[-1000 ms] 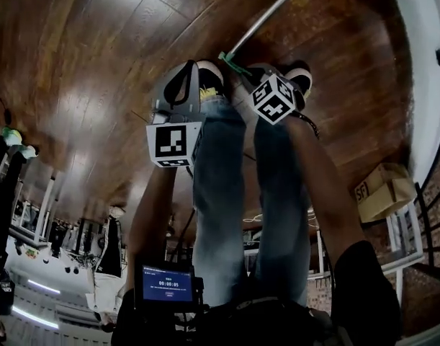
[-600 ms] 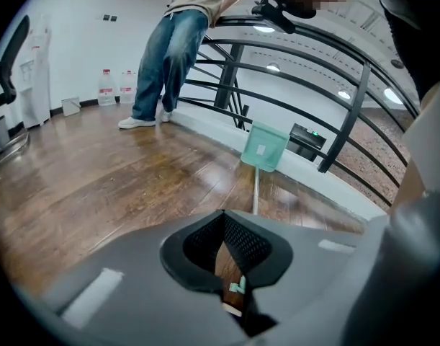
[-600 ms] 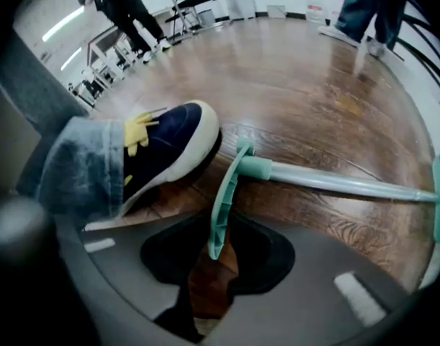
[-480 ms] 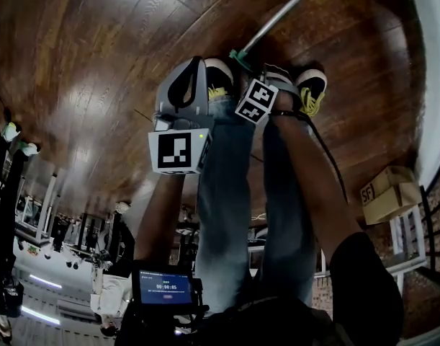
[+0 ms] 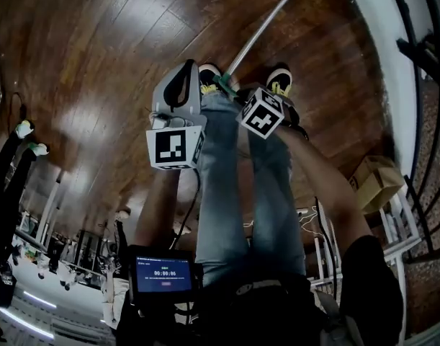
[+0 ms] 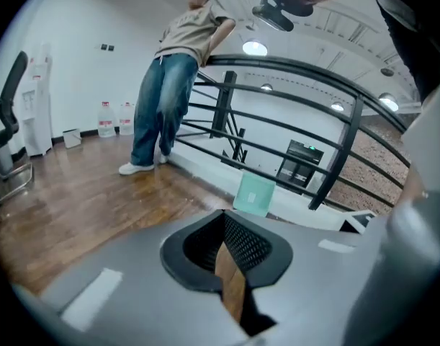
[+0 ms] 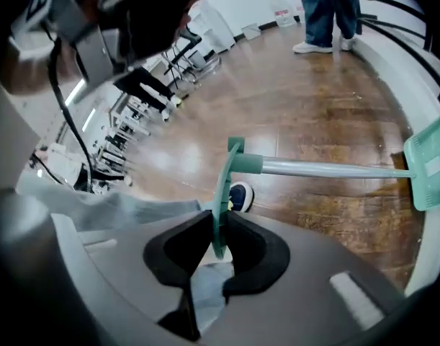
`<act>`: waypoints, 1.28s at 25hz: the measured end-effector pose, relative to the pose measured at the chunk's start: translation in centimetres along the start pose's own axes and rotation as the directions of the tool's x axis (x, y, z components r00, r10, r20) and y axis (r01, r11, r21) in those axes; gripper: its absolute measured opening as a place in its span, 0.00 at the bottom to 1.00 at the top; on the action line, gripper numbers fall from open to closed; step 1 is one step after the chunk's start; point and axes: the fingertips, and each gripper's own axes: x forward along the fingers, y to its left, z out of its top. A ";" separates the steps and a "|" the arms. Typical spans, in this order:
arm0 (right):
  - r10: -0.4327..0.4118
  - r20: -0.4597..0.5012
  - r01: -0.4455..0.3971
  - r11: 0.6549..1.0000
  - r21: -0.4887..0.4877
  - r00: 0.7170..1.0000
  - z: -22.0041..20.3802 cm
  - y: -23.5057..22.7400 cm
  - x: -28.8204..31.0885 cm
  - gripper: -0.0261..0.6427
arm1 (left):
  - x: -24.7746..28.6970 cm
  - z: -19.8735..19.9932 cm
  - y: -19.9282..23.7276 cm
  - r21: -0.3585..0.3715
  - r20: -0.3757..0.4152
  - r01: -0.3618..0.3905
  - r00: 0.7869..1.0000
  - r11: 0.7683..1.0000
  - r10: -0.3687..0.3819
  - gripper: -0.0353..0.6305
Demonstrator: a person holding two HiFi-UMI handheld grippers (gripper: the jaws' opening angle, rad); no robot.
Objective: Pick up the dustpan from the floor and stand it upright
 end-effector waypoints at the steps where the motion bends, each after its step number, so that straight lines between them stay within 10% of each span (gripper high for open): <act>1: 0.023 0.021 -0.023 1.000 0.021 1.000 0.9 0.6 -2.8 0.13 | -0.9 2.3 -0.3 0.006 0.025 0.002 1.000 1.000 -0.002 0.08; 8: 0.147 0.179 -0.170 0.978 0.122 0.973 7.3 3.4 -19.7 0.13 | -5.7 16.8 -3.2 0.073 0.172 0.028 0.984 0.997 -0.040 0.08; 15: 0.370 0.380 -0.443 0.887 0.126 0.848 12.9 8.5 -28.9 0.14 | -9.1 25.6 -5.1 0.150 0.256 0.052 0.962 0.987 -0.090 0.08; 27: 0.532 0.604 -0.724 0.680 0.114 0.594 14.8 11.0 -31.2 0.14 | -11.1 28.2 -4.9 0.193 0.270 0.030 0.959 0.981 -0.083 0.08; 32: 0.531 0.606 -0.720 0.686 0.104 0.593 15.9 12.1 -29.0 0.15 | -11.7 26.5 -3.7 0.192 0.235 0.022 0.970 0.981 -0.067 0.08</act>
